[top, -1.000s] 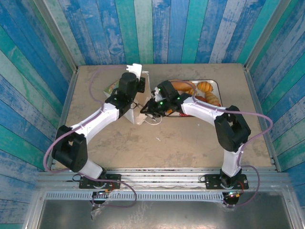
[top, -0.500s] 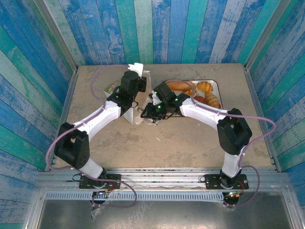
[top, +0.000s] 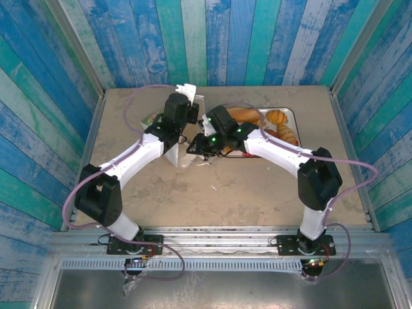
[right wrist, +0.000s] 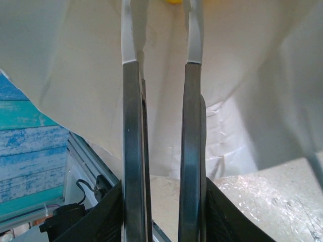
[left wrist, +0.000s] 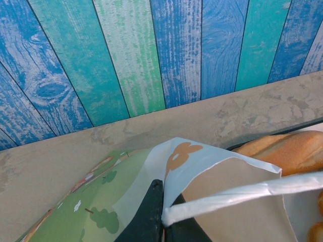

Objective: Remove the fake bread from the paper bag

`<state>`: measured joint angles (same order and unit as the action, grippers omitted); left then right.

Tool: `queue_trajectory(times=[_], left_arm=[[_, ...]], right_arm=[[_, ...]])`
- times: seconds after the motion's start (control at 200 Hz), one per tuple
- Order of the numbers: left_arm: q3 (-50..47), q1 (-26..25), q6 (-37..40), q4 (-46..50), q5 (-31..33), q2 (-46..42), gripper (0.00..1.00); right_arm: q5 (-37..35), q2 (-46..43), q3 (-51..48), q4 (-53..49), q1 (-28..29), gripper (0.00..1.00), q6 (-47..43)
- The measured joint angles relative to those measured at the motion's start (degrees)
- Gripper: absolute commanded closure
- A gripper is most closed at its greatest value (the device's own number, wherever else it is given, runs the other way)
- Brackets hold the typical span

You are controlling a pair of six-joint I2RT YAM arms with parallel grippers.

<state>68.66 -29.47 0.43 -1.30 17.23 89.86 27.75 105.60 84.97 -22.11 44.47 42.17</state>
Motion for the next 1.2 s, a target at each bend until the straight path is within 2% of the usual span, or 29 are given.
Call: queue_trajectory(times=[0.531,0.887,1.202], left_arm=[[-1.6,0.0,1.55,-1.29,-3.21,0.31,0.99],[-4.81,0.0,2.14,-2.82,-4.11,0.28,1.0],[-4.81,0.0,1.44,-3.06,-5.22,0.28,1.0]], right_arm=[[4.37,8.76,4.02,-1.4,0.35,0.63,-0.5],[5.68,8.92,-0.61,2.4,-1.01,0.6,3.15],[6.62,10.14,-0.39,7.19,-1.44,0.57,5.01]])
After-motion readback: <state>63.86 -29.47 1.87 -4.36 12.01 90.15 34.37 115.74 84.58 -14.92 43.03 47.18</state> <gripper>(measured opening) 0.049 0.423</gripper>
